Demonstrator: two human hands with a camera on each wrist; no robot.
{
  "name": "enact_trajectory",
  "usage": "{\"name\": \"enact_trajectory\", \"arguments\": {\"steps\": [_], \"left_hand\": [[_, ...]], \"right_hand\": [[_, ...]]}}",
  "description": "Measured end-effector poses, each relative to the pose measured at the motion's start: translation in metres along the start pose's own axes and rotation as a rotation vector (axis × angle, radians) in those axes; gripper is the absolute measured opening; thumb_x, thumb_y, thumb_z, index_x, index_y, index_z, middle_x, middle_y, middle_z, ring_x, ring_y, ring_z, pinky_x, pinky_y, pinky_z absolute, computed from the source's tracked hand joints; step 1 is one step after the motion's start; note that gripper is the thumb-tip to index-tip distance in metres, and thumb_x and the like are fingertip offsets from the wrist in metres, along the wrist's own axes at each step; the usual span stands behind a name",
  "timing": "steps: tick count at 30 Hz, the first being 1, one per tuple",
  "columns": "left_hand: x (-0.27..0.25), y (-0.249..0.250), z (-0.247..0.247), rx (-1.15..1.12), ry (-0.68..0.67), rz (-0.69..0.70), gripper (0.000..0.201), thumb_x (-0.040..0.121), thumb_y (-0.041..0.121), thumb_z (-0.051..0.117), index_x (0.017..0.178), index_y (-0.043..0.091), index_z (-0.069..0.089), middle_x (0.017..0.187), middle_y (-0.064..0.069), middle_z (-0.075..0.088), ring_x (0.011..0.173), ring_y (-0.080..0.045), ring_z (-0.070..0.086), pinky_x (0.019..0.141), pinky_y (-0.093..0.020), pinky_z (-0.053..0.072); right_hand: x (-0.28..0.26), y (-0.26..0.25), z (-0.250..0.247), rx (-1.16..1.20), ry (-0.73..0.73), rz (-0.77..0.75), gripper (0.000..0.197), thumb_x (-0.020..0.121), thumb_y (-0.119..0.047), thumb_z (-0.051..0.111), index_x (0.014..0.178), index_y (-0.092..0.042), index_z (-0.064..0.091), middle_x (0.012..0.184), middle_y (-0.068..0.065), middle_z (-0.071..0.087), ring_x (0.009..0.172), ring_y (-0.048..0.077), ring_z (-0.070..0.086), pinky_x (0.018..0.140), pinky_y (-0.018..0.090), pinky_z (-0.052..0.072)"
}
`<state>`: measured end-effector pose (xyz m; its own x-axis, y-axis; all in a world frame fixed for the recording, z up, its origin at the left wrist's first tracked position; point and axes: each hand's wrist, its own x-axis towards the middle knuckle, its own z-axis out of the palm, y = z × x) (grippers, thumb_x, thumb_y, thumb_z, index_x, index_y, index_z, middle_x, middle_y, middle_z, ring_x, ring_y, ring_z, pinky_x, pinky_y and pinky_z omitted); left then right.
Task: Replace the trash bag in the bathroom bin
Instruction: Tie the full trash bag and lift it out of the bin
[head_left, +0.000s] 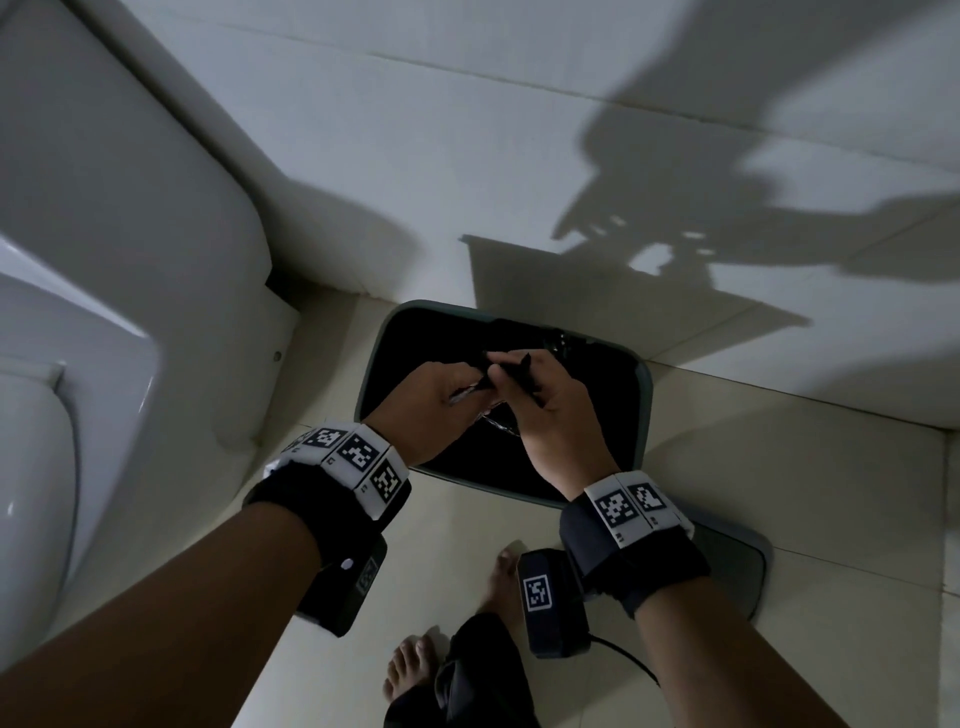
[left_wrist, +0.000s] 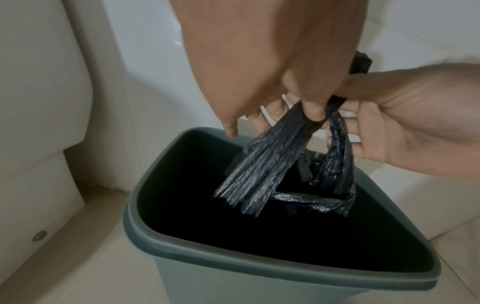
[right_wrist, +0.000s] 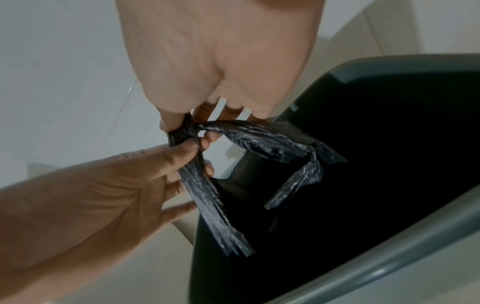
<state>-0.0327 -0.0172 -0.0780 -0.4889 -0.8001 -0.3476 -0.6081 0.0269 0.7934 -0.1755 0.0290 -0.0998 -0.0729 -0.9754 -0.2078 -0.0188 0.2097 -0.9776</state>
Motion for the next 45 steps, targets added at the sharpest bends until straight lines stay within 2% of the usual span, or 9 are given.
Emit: {"name": "enact_trajectory", "arguments": {"steps": [4,10,16,19,22,26,30,36,45], "left_hand": [[0.001,-0.005,-0.005,-0.037,-0.039,-0.049,0.024,0.094,0.021,0.055,0.094,0.002,0.069,0.079,-0.017,0.068,0.061,-0.012,0.058,0.06,-0.017,0.046],[0.002,-0.008,-0.016,0.017,-0.129,-0.086,0.026,0.096,0.023,0.051,0.09,0.006,0.069,0.076,-0.016,0.067,0.061,-0.02,0.058,0.062,-0.022,0.046],[0.007,-0.003,-0.019,0.107,-0.165,-0.076,0.025,0.095,0.02,0.053,0.085,0.003,0.069,0.067,0.0,0.063,0.053,0.001,0.054,0.056,-0.007,0.04],[0.007,-0.001,-0.021,0.13,-0.188,-0.09,0.024,0.095,0.019,0.053,0.087,0.004,0.069,0.068,-0.003,0.063,0.05,0.001,0.053,0.054,-0.007,0.04],[0.006,0.002,-0.025,0.136,-0.191,-0.11,0.022,0.095,0.015,0.05,0.094,0.008,0.07,0.073,-0.002,0.066,0.054,0.004,0.054,0.054,-0.005,0.04],[0.005,0.004,-0.035,0.152,-0.199,-0.106,0.022,0.095,0.012,0.05,0.103,0.011,0.07,0.073,0.013,0.061,0.06,0.015,0.056,0.058,0.001,0.038],[0.002,0.001,-0.038,0.159,-0.203,-0.098,0.02,0.095,0.012,0.051,0.101,0.01,0.07,0.072,0.013,0.061,0.06,0.015,0.055,0.058,0.001,0.038],[0.002,-0.002,-0.035,-0.072,-0.128,-0.182,0.027,0.097,0.009,0.043,0.104,0.007,0.069,0.09,-0.004,0.07,0.069,0.01,0.059,0.068,0.001,0.041],[0.007,-0.01,-0.031,0.006,-0.092,-0.134,0.027,0.098,0.019,0.047,0.119,0.017,0.064,0.094,0.013,0.064,0.074,0.017,0.057,0.069,0.006,0.037]], "right_hand": [[0.001,-0.003,0.0,0.141,-0.018,0.071,0.017,0.096,-0.006,0.05,0.106,-0.005,0.064,0.088,0.004,0.067,0.08,0.001,0.066,0.073,0.014,0.05],[-0.001,-0.001,-0.003,0.128,-0.081,0.031,0.022,0.097,-0.008,0.048,0.108,0.005,0.064,0.084,0.031,0.066,0.077,0.018,0.065,0.077,0.021,0.051],[0.002,0.002,-0.009,0.027,-0.064,0.054,0.016,0.093,-0.017,0.057,0.101,-0.024,0.069,0.086,-0.007,0.073,0.089,0.007,0.069,0.083,0.022,0.05],[0.002,0.001,-0.011,-0.018,-0.069,0.057,0.014,0.092,-0.017,0.059,0.097,-0.024,0.071,0.084,-0.008,0.073,0.085,0.006,0.069,0.079,0.02,0.049],[0.0,-0.005,-0.016,-0.198,-0.155,0.001,0.015,0.092,-0.024,0.06,0.092,-0.019,0.074,0.082,0.004,0.072,0.081,0.02,0.067,0.072,0.027,0.049],[-0.002,0.004,-0.019,-0.478,-0.243,-0.109,0.021,0.09,-0.031,0.061,0.096,-0.013,0.071,0.102,-0.009,0.057,0.093,0.01,0.058,0.08,0.018,0.045],[-0.004,0.003,-0.017,-0.737,-0.217,-0.204,0.025,0.091,-0.036,0.06,0.097,-0.013,0.069,0.094,-0.011,0.053,0.072,0.004,0.051,0.061,0.019,0.04],[-0.003,0.013,-0.003,-0.971,-0.174,-0.276,0.025,0.09,-0.032,0.061,0.114,-0.026,0.068,0.093,-0.001,0.057,0.077,0.02,0.056,0.057,0.033,0.051],[-0.003,0.02,0.006,-0.555,-0.046,-0.202,0.029,0.094,-0.036,0.048,0.092,-0.017,0.071,0.092,-0.007,0.061,0.087,0.014,0.058,0.074,0.032,0.05]]}}
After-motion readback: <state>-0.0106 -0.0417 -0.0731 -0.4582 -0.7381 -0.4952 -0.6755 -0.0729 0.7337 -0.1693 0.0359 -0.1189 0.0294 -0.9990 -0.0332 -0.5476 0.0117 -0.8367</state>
